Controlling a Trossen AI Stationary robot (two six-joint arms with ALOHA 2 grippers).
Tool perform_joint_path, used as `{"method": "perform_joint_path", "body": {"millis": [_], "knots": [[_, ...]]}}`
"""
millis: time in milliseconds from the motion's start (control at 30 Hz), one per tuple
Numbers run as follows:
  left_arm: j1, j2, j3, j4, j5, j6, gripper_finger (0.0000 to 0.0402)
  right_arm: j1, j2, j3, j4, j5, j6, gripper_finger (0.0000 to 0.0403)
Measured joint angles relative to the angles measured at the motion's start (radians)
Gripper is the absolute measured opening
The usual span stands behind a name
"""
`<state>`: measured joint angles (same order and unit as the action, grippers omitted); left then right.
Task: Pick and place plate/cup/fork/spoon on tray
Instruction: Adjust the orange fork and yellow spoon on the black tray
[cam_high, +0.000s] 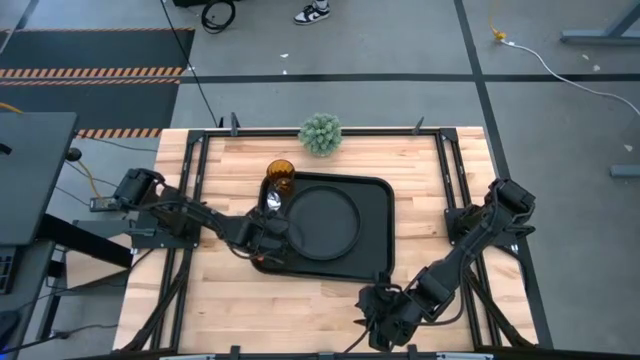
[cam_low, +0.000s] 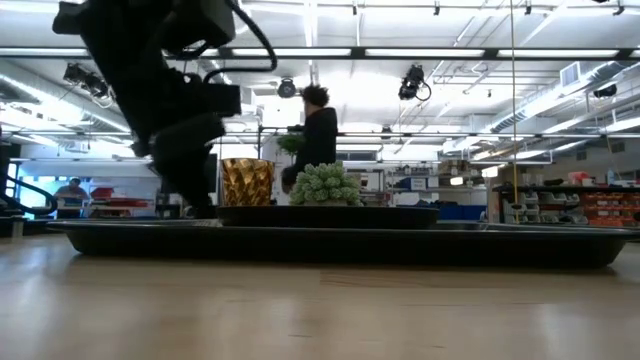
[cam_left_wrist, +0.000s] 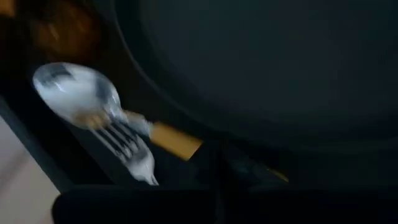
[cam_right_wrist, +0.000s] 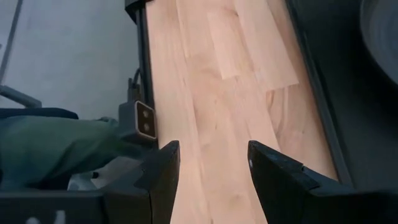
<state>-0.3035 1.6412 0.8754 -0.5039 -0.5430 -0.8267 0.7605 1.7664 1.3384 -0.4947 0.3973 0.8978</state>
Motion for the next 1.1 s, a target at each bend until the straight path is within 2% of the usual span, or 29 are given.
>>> {"method": "perform_joint_path", "body": {"millis": [167, 400, 633, 733, 933, 1100], "knots": [[0.004, 0.013, -0.038, 0.013, 0.078, -0.027, 0.0006, 0.019, 0.000, 0.000, 0.018, 0.002, 0.000, 0.0197], [-0.028, 0.015, -0.071, 0.050, 0.124, -0.028, 0.0007, 0.026, 0.000, 0.000, 0.031, 0.026, -0.008, 0.0197], [-0.086, 0.010, -0.067, 0.069, 0.248, -0.003, 0.0008, 0.026, 0.000, 0.000, 0.030, 0.028, -0.031, 0.0197], [-0.096, 0.007, -0.049, 0.055, 0.237, -0.006, 0.0008, 0.023, 0.000, 0.000, 0.030, 0.028, -0.059, 0.0197], [-0.074, 0.005, -0.013, 0.109, 0.097, 0.025, 0.0008, 0.006, 0.000, 0.000, 0.028, 0.028, -0.071, 0.0197], [-0.042, 0.004, -0.012, 0.129, 0.083, 0.054, 0.0008, 0.008, 0.000, 0.000, 0.028, 0.024, -0.071, 0.0197]]}}
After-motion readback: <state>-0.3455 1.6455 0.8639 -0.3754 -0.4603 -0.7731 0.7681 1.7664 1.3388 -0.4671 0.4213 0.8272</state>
